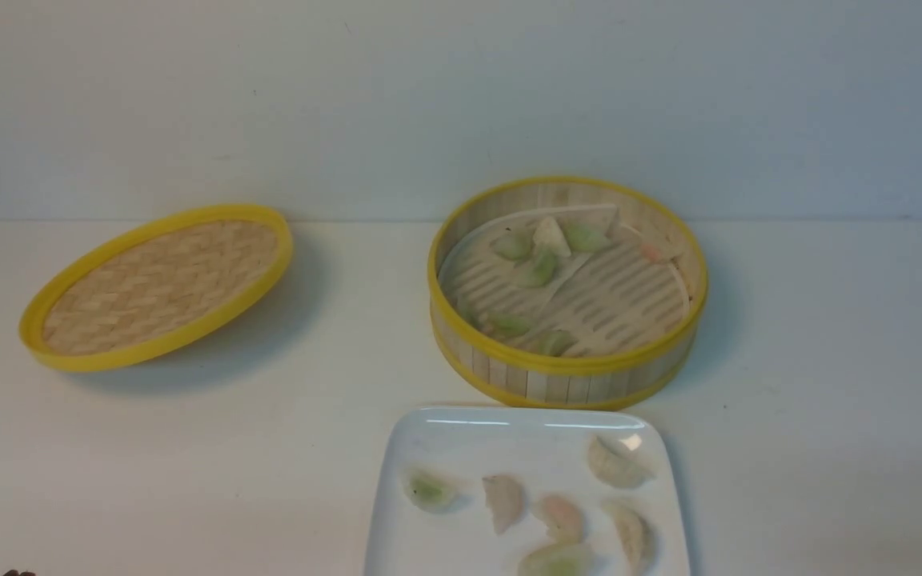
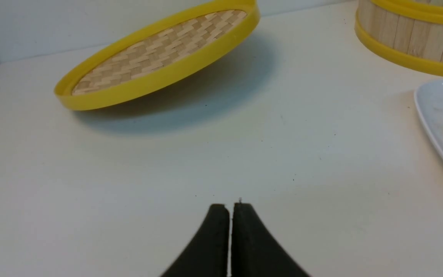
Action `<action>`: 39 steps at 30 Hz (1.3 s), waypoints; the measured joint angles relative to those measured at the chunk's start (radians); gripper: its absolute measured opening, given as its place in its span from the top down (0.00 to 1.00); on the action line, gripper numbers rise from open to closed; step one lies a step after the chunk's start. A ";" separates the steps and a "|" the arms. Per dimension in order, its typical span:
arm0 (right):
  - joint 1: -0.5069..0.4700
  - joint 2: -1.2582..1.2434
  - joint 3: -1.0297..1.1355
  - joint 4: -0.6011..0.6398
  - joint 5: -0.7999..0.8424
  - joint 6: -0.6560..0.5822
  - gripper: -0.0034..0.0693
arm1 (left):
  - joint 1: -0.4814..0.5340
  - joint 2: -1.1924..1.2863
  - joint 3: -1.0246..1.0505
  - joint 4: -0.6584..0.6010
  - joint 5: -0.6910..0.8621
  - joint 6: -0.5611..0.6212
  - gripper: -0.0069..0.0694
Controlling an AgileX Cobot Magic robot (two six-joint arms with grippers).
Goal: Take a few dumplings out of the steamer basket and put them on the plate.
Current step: Use the right arm to grab a dumpling from inside the steamer
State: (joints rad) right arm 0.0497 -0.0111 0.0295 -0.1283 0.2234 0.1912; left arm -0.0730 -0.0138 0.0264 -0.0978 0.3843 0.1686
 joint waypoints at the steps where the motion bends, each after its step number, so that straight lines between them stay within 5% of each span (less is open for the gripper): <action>1: 0.000 0.000 0.000 0.012 -0.013 0.007 0.98 | 0.000 0.000 0.000 0.000 0.000 0.000 0.92; 8: 0.000 0.000 0.000 0.135 -0.436 0.153 0.98 | 0.000 0.000 0.000 0.000 0.000 0.000 0.92; 15: 0.000 0.000 0.000 0.146 -0.552 0.177 0.98 | 0.000 0.000 0.000 0.000 0.000 0.000 0.92; 23: 0.000 0.000 0.000 0.155 -0.518 0.185 0.98 | 0.000 0.000 0.000 0.000 0.000 0.000 0.92; 32: 0.000 0.000 -0.003 0.163 -0.441 0.398 0.98 | 0.000 0.000 0.000 0.016 -0.005 0.027 0.92; 39: 0.000 0.019 -0.213 0.013 -0.158 0.425 0.98 | 0.000 0.000 0.002 -0.014 -0.148 0.023 0.92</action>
State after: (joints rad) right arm 0.0497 0.0077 -0.1834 -0.1150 0.0652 0.6166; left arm -0.0730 -0.0138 0.0286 -0.1118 0.2358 0.1912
